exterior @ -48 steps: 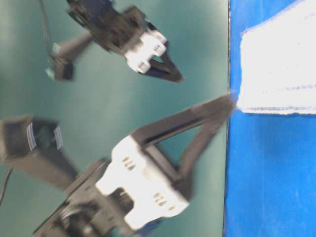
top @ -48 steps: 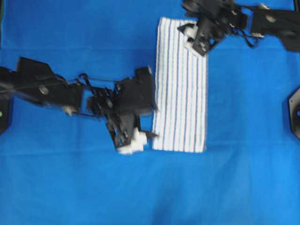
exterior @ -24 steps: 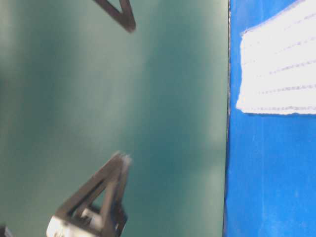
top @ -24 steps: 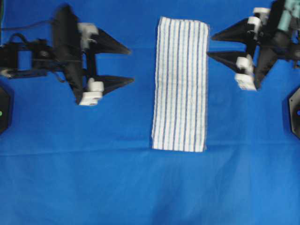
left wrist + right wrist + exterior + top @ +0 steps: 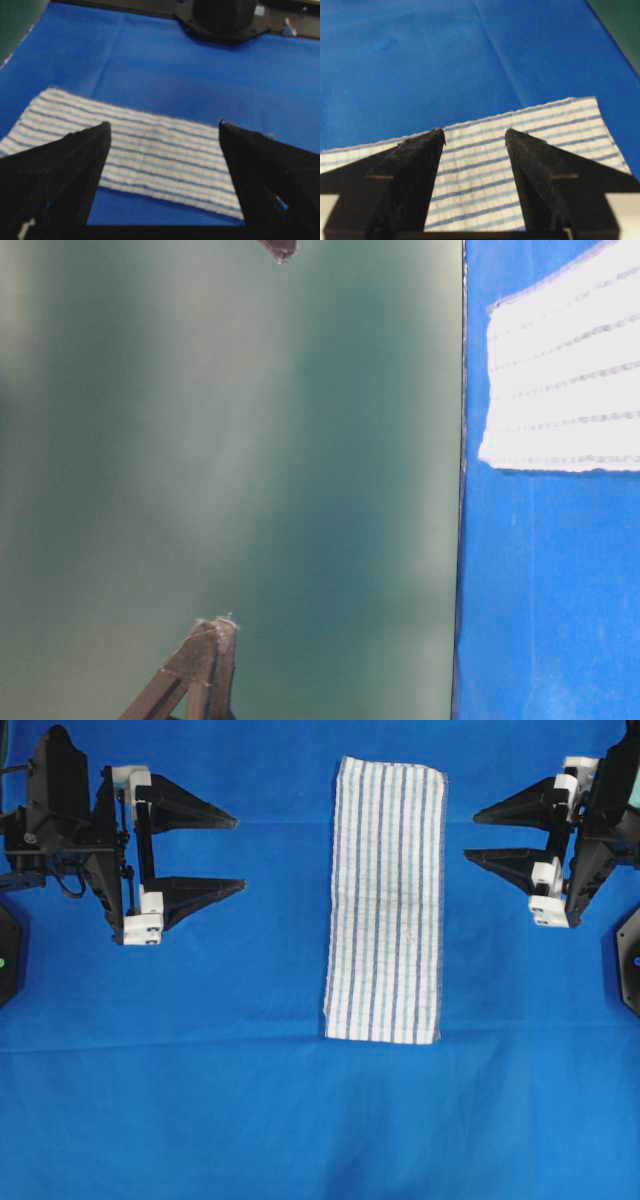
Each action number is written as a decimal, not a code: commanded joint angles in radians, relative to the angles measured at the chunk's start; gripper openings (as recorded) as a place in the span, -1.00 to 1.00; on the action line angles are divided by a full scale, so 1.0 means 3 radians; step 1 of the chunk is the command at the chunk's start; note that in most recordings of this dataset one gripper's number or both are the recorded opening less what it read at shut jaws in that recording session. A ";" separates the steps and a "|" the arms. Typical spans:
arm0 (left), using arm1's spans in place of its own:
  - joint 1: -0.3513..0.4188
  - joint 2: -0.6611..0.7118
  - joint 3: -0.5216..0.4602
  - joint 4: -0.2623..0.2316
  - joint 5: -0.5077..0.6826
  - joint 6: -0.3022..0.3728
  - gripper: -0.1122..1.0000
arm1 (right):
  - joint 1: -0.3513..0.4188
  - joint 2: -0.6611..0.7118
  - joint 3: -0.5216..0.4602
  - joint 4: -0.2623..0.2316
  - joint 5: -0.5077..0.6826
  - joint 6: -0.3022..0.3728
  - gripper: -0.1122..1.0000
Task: Fold the blue towel.
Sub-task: 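Retract both grippers to the sides of the strip, then grasp the top corners of the vertical strip with both grippers, then fold the top half of the strip down onto the bottom half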
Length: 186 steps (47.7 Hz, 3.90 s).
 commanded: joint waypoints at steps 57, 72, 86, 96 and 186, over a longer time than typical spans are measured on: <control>0.1253 0.3053 -0.2020 -0.0010 -0.0046 0.0066 0.82 | -0.1560 0.2659 -0.0844 -0.0031 -0.0470 -0.0046 0.35; 0.1268 0.3252 -0.2163 -0.0010 0.0036 0.0056 0.77 | -0.1600 0.2787 -0.0864 -0.0031 -0.0532 -0.0046 0.34; 0.1253 0.3247 -0.2137 -0.0005 0.0220 0.0066 -0.32 | -0.1401 0.2782 -0.0828 -0.0031 -0.0516 -0.0056 -0.42; 0.1207 0.3247 -0.2132 -0.0005 0.0225 0.0072 -0.74 | -0.1391 0.2782 -0.0833 -0.0031 -0.0516 -0.0051 -0.64; -0.0695 0.2168 -0.1033 0.0010 0.0271 0.0020 -0.75 | 0.1079 0.1534 -0.0164 0.0992 -0.0072 0.0010 -0.64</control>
